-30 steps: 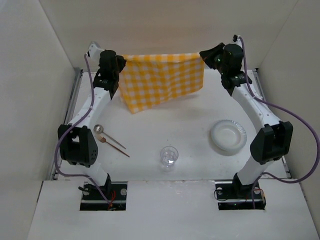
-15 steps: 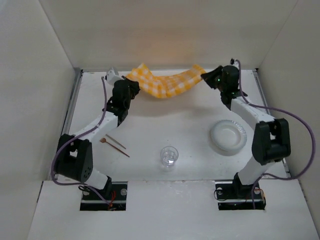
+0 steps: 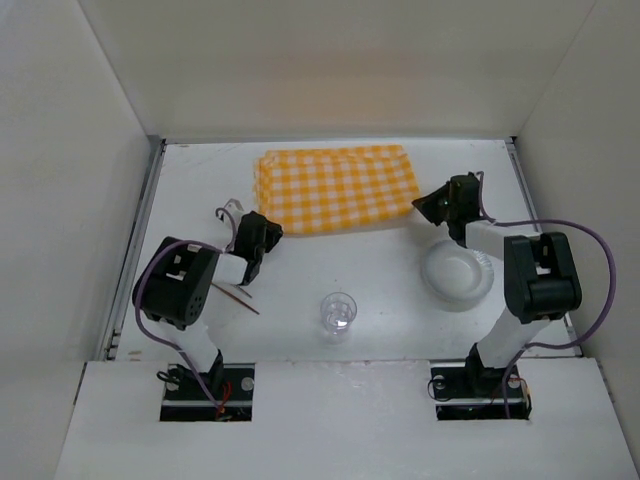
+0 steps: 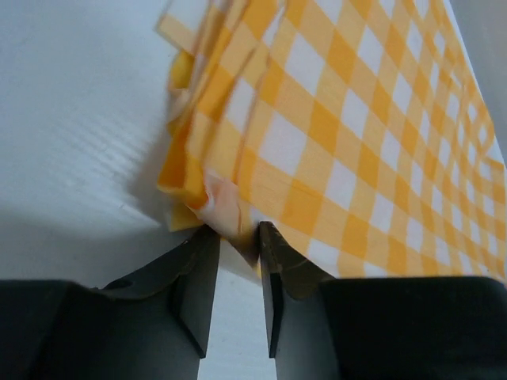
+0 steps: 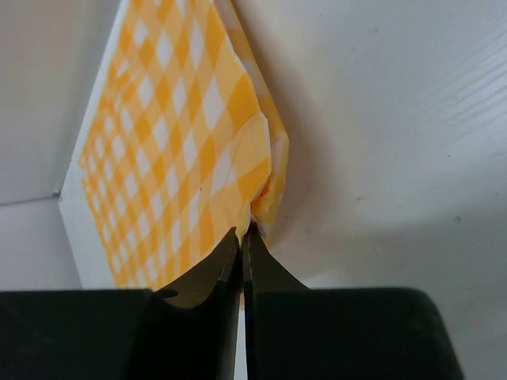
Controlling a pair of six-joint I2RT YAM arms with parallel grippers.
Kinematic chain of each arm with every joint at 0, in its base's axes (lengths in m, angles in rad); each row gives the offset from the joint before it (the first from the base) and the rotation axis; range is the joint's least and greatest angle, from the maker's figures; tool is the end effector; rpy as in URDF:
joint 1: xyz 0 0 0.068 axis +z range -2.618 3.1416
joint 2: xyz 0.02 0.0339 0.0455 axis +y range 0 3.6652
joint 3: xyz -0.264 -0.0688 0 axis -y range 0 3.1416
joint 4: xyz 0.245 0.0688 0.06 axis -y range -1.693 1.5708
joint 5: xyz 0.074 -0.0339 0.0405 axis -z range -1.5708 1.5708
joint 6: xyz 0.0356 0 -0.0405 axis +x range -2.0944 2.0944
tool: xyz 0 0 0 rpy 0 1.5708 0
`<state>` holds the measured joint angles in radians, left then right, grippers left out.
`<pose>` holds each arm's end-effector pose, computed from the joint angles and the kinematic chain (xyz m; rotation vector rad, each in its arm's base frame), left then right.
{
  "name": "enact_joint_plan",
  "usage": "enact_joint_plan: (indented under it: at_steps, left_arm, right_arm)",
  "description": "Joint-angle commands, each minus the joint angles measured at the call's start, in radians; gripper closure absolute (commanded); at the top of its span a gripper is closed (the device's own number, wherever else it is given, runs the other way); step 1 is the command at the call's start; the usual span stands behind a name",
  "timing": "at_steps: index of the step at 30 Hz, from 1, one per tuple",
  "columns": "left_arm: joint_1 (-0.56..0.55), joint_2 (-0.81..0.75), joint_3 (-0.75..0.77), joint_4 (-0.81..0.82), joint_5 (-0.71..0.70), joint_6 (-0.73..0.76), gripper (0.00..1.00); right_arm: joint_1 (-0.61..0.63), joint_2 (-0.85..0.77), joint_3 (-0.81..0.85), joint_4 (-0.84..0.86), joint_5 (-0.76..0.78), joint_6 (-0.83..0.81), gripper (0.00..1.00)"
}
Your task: Set the dinner table for one person
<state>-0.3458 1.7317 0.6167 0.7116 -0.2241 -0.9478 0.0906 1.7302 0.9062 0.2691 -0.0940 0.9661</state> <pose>0.3075 -0.1024 0.1378 -0.7390 1.8765 -0.6199 0.3636 0.0364 0.1775 0.8840 2.0253 0.7096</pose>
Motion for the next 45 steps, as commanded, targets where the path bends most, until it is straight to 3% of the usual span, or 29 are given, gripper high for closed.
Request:
enact_joint_plan:
  at_steps: [1, 5, 8, 10, 13, 15, 20, 26, 35, 37, 41, 45]
  left_arm:
    - [0.011, -0.079, -0.08, 0.086, -0.027, -0.066, 0.69]
    - [0.032, -0.213, -0.132, 0.056, -0.038, -0.063, 0.64]
    - [0.02, -0.32, -0.118, -0.027, -0.072, -0.042, 0.68]
    - [-0.014, -0.359, -0.075, -0.092, -0.099, -0.011, 0.72]
    - [-0.072, -0.33, 0.015, -0.142, -0.113, 0.012, 0.8]
    - [-0.087, -0.273, 0.075, -0.15, -0.101, -0.003, 0.82]
    - [-0.083, -0.072, 0.198, -0.193, -0.072, -0.037, 0.83]
    - [-0.026, 0.032, 0.17, -0.198, -0.049, -0.065, 0.84]
    - [-0.005, -0.001, 0.137, -0.189, -0.057, -0.034, 0.83]
    - [-0.006, -0.033, 0.129, -0.189, -0.063, -0.019, 0.81]
    - [-0.031, -0.173, 0.092, -0.173, -0.064, 0.035, 0.66]
    - [-0.098, -0.407, 0.031, -0.184, -0.132, 0.13, 0.51]
  right_arm:
    - [-0.025, -0.053, -0.039, 0.074, 0.039, 0.023, 0.84]
    - [-0.019, -0.119, -0.059, 0.062, 0.102, -0.004, 0.54]
    - [-0.01, -0.164, -0.064, 0.03, 0.14, -0.033, 0.48]
    - [0.01, -0.187, -0.066, 0.018, 0.175, -0.052, 0.52]
    - [0.077, -0.167, -0.017, -0.019, 0.191, -0.107, 0.73]
    - [0.117, -0.118, 0.028, -0.05, 0.198, -0.115, 0.8]
    - [0.14, 0.002, 0.077, -0.071, 0.175, -0.08, 0.89]
    - [0.14, 0.042, 0.042, -0.088, 0.175, -0.029, 0.94]
    - [0.16, 0.003, -0.03, -0.079, 0.184, 0.011, 0.93]
    - [0.163, -0.032, -0.041, -0.076, 0.178, 0.008, 0.91]
    - [0.191, -0.188, -0.061, -0.079, 0.186, -0.047, 0.69]
    - [0.205, -0.409, -0.119, -0.131, 0.263, -0.11, 0.49]
